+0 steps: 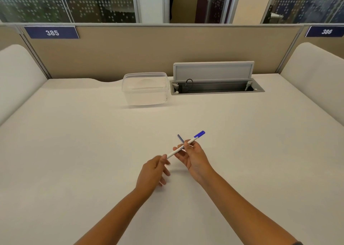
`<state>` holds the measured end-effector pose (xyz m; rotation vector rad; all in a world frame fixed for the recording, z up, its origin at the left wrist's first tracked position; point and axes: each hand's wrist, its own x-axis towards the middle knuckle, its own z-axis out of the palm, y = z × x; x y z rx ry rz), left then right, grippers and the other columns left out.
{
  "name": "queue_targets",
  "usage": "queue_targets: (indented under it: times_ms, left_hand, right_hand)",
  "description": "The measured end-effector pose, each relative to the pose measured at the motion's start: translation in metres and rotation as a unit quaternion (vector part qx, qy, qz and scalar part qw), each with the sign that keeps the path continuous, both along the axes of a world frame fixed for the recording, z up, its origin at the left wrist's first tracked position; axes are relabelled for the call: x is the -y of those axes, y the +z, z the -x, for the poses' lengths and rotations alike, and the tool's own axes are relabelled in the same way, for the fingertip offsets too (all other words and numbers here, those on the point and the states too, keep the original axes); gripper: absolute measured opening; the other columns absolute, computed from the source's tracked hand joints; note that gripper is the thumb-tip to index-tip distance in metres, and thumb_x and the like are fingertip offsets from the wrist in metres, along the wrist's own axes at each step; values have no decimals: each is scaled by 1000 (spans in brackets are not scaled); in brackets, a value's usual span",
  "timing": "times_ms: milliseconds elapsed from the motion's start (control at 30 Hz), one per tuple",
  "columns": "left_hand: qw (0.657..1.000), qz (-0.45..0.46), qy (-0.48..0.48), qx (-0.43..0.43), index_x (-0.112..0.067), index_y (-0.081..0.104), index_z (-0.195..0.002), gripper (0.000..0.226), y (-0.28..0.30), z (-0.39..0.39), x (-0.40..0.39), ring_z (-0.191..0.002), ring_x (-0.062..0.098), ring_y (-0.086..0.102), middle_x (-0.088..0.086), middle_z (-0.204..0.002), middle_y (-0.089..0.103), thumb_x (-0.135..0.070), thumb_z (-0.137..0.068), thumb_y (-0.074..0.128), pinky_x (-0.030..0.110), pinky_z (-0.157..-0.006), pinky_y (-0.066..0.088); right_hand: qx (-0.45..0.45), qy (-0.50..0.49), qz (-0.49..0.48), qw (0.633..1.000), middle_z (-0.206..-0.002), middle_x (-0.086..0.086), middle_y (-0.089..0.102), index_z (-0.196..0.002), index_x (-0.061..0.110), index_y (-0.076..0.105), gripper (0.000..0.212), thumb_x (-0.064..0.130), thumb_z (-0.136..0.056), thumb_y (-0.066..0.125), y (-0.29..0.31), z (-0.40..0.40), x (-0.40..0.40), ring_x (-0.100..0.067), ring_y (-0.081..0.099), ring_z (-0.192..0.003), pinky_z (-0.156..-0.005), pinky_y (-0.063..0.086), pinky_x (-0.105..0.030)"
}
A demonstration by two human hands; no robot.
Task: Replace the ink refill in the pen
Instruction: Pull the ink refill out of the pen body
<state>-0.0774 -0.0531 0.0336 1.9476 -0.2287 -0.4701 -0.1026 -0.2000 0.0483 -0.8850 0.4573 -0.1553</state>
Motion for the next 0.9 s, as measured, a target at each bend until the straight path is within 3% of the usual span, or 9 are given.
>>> queue_targets:
  times_ms: [167, 300, 433, 533, 600, 667, 733, 833, 900]
  left_hand:
    - [981, -120, -31, 150, -28, 47, -76, 19, 9, -3, -2, -48, 7, 61, -9, -62, 64, -42, -89, 49, 25, -52, 51]
    - [970, -192, -46, 140, -22, 46, -71, 30, 15, -2, 3, -50, 12, 60, -7, -54, 61, -33, -97, 36, 28, -60, 49]
    - [994, 7, 10, -111, -12, 48, -66, 40, 28, -2, 9, -35, 12, 52, -3, -40, 56, -31, -98, 35, 25, -47, 51]
    - [934, 140, 3, -328, -15, 48, -64, 42, 39, -4, 5, -34, 10, 46, -4, -41, 49, -38, -97, 36, 22, -43, 48]
    - [914, 176, 14, -365, -16, 48, -63, 43, 42, -5, 5, -35, 10, 46, -3, -41, 48, -40, -96, 37, 22, -42, 49]
    - [958, 114, 15, -261, -14, 51, -65, 43, 41, -6, 11, -37, 13, 52, -1, -44, 55, -40, -96, 38, 26, -46, 53]
    - [997, 1, -18, -74, -16, 52, -68, 37, 40, -5, 15, -43, 14, 59, 0, -52, 62, -38, -95, 40, 32, -54, 56]
    - [974, -162, -72, 141, -27, 43, -65, 34, 38, -3, 12, -50, 11, 60, -5, -57, 62, -39, -96, 35, 31, -60, 52]
    - [970, -175, -77, 152, -26, 42, -64, 36, 39, -3, 13, -50, 11, 59, -6, -54, 60, -38, -97, 33, 30, -60, 52]
  right_hand:
    - [-20, -12, 0, 1000, -86, -12, 61, -94, 10, 51, 9, 14, -97, 43, 0, 3, 0, -22, 70, -80, -63, 59, -27]
    - [-19, -8, 13, 1000, -88, -12, 61, -95, 10, 51, 9, 13, -97, 43, 4, 1, -1, -21, 70, -80, -63, 60, -27]
    - [-8, 2, 29, 1000, -87, -12, 61, -95, 12, 51, 10, 10, -97, 41, 8, -2, 3, -22, 68, -81, -67, 58, -29]
    - [-9, 14, 15, 1000, -84, -11, 60, -94, 11, 53, 13, 8, -97, 41, 12, -2, 8, -23, 66, -80, -64, 59, -28]
    - [-8, 17, 9, 1000, -85, -11, 59, -93, 10, 53, 12, 7, -97, 42, 15, -4, 9, -23, 65, -81, -63, 59, -27]
    - [-13, 5, 2, 1000, -90, -14, 58, -92, 10, 52, 10, 9, -96, 44, 17, -8, 10, -24, 65, -81, -62, 59, -27]
    - [-20, -8, 0, 1000, -99, -18, 57, -92, 9, 51, 8, 11, -96, 45, 20, -11, 11, -24, 64, -83, -63, 58, -28]
    - [-27, -6, -10, 1000, -109, -21, 55, -94, 7, 50, 8, 11, -96, 44, 23, -13, 15, -25, 65, -85, -66, 57, -30]
    - [-34, 2, -18, 999, -112, -22, 55, -95, 6, 50, 8, 10, -97, 43, 23, -14, 18, -25, 64, -86, -67, 56, -32]
